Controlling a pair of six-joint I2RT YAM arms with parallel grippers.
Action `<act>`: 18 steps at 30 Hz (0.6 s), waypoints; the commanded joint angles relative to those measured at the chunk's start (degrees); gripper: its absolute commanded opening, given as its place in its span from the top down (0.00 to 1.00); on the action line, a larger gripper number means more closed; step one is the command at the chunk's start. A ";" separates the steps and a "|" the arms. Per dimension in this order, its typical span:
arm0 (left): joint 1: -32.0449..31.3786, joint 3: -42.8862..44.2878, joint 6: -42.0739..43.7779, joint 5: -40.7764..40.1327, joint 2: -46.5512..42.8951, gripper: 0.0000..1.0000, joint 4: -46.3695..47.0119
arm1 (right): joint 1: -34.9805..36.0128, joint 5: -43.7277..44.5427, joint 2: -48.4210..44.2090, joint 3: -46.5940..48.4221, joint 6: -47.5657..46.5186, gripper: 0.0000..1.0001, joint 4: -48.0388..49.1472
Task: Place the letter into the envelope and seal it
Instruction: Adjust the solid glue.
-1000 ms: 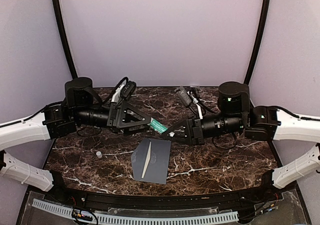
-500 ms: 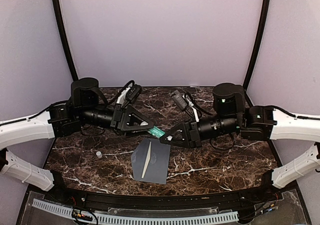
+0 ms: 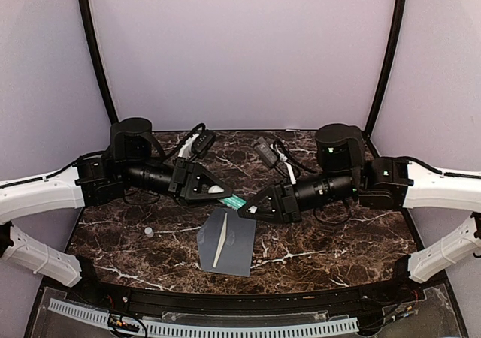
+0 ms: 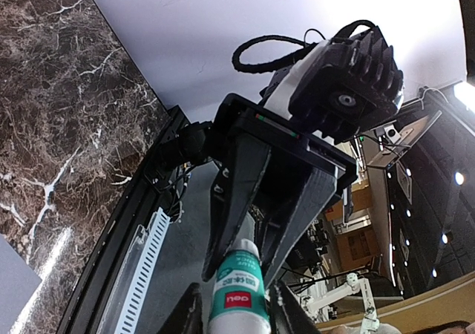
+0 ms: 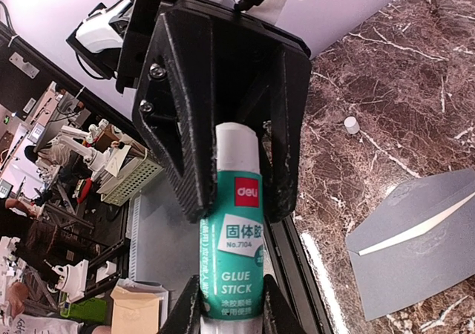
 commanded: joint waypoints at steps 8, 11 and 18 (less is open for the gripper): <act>0.25 -0.49 -0.13 1.87 -0.66 0.83 0.69 | -0.22 -0.82 0.57 2.39 -1.12 0.90 0.11; 0.22 -0.62 -0.14 2.27 -0.68 0.82 0.52 | -0.21 -0.44 0.61 2.47 -1.27 0.90 -0.16; 0.26 -1.13 -0.23 2.49 -0.77 0.68 0.42 | -0.23 -0.26 0.62 2.58 -1.32 0.90 -0.46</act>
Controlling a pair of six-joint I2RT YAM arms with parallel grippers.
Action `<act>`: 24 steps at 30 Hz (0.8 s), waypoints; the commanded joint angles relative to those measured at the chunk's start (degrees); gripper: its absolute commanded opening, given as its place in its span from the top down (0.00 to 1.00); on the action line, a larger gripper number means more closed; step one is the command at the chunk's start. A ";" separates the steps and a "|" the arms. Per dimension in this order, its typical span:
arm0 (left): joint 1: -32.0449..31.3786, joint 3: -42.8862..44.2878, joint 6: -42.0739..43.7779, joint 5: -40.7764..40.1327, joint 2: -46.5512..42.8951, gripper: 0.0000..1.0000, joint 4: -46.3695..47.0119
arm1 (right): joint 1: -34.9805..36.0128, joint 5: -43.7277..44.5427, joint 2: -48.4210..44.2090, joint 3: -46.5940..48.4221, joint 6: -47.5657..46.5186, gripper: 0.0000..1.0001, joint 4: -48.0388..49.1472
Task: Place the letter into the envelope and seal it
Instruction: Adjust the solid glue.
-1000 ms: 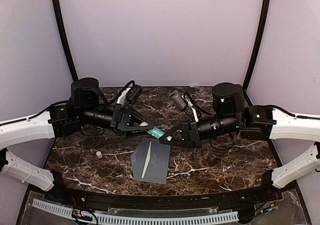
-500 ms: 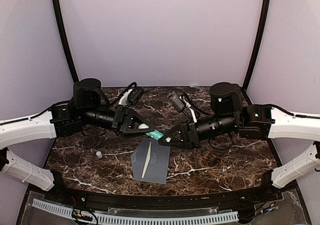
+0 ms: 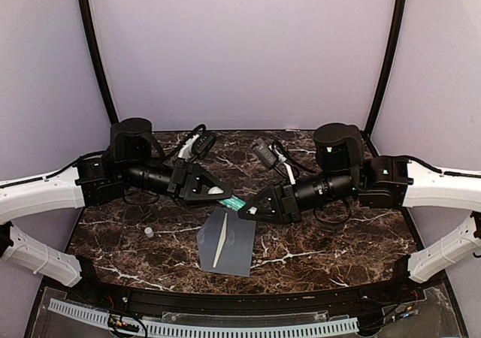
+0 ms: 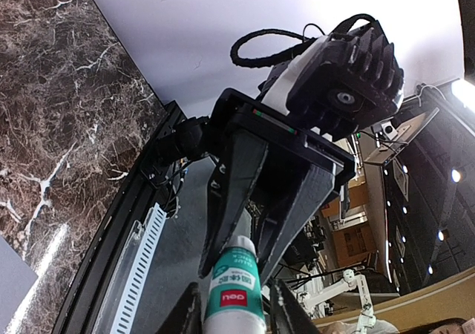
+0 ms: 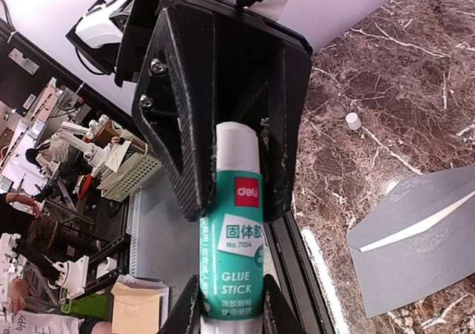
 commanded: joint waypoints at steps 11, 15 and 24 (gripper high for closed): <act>0.24 -1.56 0.04 1.68 -0.72 0.62 0.79 | -0.22 1.32 0.21 1.81 -1.05 0.90 0.13; 0.22 -2.26 -0.23 1.98 -0.99 0.73 1.02 | -0.21 1.66 0.09 1.87 -1.10 0.90 0.03; 0.24 -2.80 -0.66 2.07 -1.56 0.99 2.15 | -0.22 2.19 0.02 1.59 -0.51 0.88 1.15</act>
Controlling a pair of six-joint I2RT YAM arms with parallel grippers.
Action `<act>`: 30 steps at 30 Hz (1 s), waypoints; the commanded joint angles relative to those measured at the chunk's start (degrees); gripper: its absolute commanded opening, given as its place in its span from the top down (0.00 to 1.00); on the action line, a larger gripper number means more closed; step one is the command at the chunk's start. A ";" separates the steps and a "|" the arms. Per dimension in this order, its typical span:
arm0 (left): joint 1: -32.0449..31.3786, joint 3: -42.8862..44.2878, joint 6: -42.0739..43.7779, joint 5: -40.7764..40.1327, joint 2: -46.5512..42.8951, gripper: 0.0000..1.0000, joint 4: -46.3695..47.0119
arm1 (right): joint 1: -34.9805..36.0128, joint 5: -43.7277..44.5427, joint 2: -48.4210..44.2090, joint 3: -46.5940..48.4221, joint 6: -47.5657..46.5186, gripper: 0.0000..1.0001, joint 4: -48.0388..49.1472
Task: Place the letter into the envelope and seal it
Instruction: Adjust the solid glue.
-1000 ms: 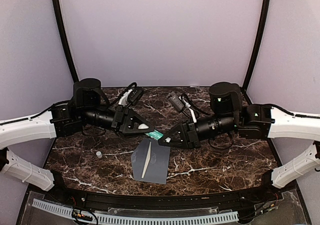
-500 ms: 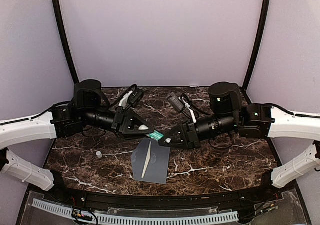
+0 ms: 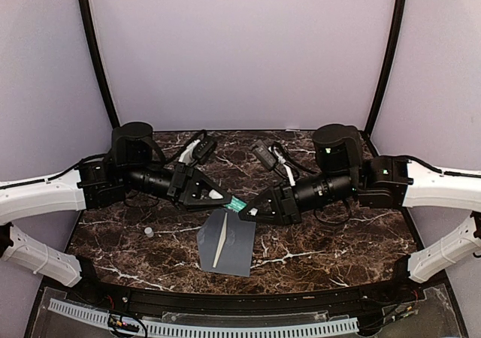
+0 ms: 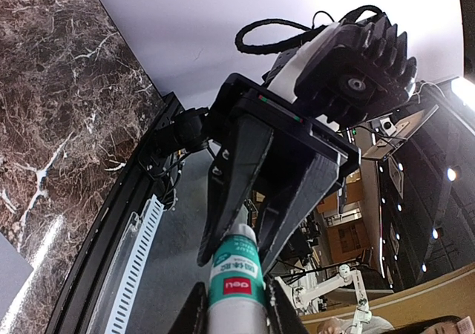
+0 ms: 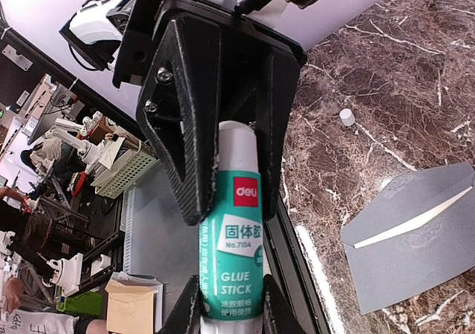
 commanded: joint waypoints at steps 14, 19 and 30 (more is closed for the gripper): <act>0.24 -7.14 -1.33 -15.82 -7.43 1.00 23.10 | 1.73 19.54 -9.44 -16.09 20.79 0.22 36.97; 0.22 -7.40 -1.81 -16.55 -6.95 1.00 25.25 | 2.43 17.91 -5.07 -12.39 21.09 0.24 37.51; 0.22 -8.85 -3.66 -14.96 -6.65 1.00 25.55 | 2.86 15.22 0.66 -8.47 22.05 0.44 43.23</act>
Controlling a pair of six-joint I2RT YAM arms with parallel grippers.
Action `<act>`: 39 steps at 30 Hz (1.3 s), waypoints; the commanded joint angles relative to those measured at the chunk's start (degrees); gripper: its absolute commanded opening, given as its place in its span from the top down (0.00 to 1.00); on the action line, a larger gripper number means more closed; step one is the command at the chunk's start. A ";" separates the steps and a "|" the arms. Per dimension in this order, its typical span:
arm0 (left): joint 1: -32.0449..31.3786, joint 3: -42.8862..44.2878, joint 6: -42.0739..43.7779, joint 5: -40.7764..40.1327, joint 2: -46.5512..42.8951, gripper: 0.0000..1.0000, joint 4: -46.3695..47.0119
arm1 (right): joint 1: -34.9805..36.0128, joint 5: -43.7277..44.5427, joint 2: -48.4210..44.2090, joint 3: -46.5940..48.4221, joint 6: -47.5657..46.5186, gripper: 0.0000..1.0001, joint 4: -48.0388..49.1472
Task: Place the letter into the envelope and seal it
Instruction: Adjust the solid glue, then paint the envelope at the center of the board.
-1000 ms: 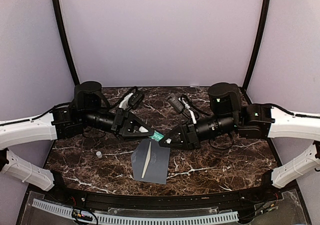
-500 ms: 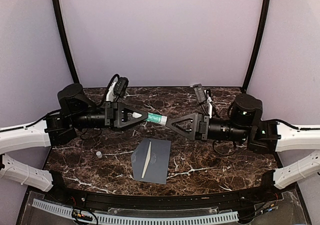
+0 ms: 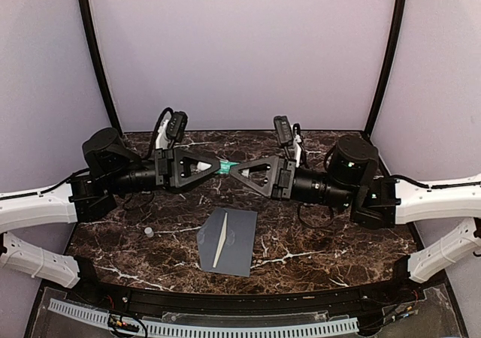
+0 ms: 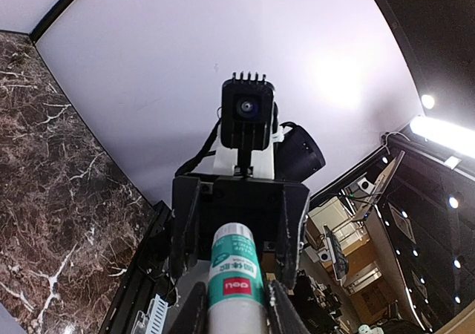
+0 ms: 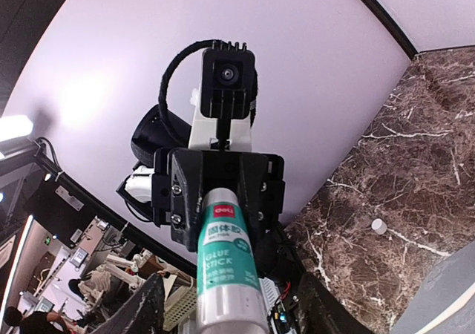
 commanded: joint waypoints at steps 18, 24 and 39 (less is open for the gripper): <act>0.22 -1.03 -0.55 1.57 0.32 1.00 2.76 | 0.78 -3.70 4.18 5.77 0.68 0.70 4.81; 0.22 -0.92 -0.76 2.27 0.95 1.00 2.94 | 0.73 -3.94 4.73 6.10 0.62 0.73 4.60; 0.26 -0.07 1.07 0.19 0.40 0.57 -1.50 | 0.77 -0.05 2.57 5.44 -1.12 0.87 0.72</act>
